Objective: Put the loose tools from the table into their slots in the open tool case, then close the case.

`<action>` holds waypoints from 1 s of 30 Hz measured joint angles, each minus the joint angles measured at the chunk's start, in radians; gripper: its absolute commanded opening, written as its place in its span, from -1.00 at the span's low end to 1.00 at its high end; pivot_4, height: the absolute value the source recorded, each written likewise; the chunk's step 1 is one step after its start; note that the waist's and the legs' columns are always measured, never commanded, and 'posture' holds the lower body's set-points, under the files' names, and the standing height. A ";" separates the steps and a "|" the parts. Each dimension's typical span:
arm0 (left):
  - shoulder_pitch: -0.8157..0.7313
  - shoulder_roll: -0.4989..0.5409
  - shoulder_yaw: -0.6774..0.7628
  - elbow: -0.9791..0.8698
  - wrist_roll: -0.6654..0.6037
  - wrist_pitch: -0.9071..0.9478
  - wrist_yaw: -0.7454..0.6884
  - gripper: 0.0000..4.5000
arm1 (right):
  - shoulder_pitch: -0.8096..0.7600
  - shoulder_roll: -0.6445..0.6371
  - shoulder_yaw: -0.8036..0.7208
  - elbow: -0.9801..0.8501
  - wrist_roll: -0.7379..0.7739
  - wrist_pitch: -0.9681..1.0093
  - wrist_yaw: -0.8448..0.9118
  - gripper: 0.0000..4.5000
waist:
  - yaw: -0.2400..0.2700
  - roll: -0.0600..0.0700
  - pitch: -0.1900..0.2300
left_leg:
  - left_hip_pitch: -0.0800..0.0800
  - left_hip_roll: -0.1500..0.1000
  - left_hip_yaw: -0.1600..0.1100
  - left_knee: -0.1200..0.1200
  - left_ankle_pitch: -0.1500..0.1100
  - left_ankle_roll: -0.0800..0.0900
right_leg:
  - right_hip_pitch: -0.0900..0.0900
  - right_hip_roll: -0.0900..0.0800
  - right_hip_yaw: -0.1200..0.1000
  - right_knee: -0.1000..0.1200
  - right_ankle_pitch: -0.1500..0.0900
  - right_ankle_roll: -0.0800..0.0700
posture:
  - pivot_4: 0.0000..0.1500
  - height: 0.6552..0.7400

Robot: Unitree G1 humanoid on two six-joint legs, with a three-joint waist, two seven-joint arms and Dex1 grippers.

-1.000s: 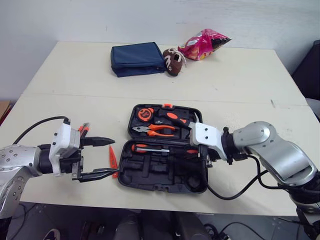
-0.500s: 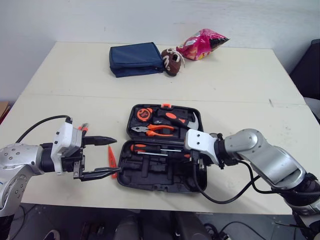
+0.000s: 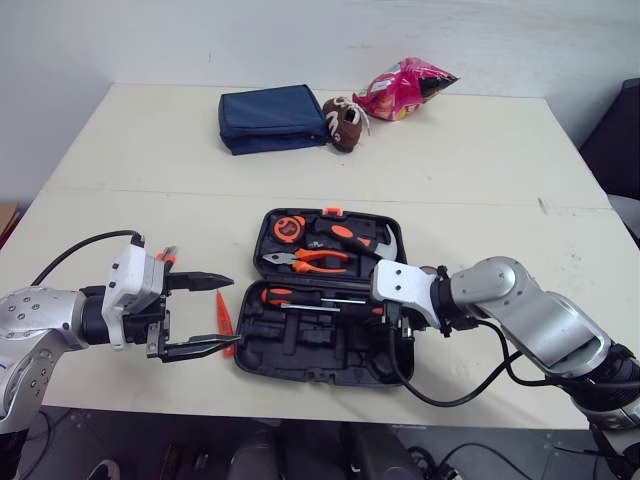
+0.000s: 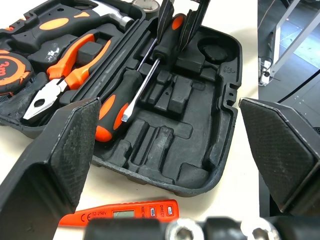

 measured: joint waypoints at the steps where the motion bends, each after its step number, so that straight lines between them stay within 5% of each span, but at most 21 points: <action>1: 0.000 0.000 0.000 0.000 0.000 0.000 0.000 1.00 | 0.001 0.000 0.000 -0.002 0.000 0.002 0.000 -0.54 | 0.000 0.000 0.000 | 0.000 0.000 0.000 0.000 0.000 0.000 | 0.000 0.000 0.000 0.000 0.000 0.000 | 1.00 1.00; 14: 0.000 0.000 0.000 0.000 0.000 0.000 0.001 1.00 | 0.012 -0.014 -0.003 -0.006 0.000 -0.008 0.011 -0.54 | 0.000 0.000 0.000 | 0.000 0.000 0.000 0.000 0.000 0.000 | 0.000 0.000 0.000 0.000 0.000 0.000 | 1.00 1.00; 20: 0.000 0.000 0.000 0.001 0.001 0.000 0.005 1.00 | 0.034 -0.015 -0.042 -0.002 0.005 -0.051 0.027 0.71 | 0.001 -0.001 -0.001 | 0.000 0.000 0.000 0.000 0.000 0.000 | 0.001 0.000 0.000 -0.001 0.000 0.000 | 1.00 1.00; 30: 0.007 0.000 0.002 0.000 0.001 0.000 0.007 1.00 | 0.032 -0.049 -0.196 0.079 0.151 -0.204 0.202 0.71 | 0.001 -0.001 0.000 | 0.000 0.000 0.000 0.002 -0.001 0.001 | 0.001 0.000 0.000 0.000 0.000 0.000 | 1.00 1.00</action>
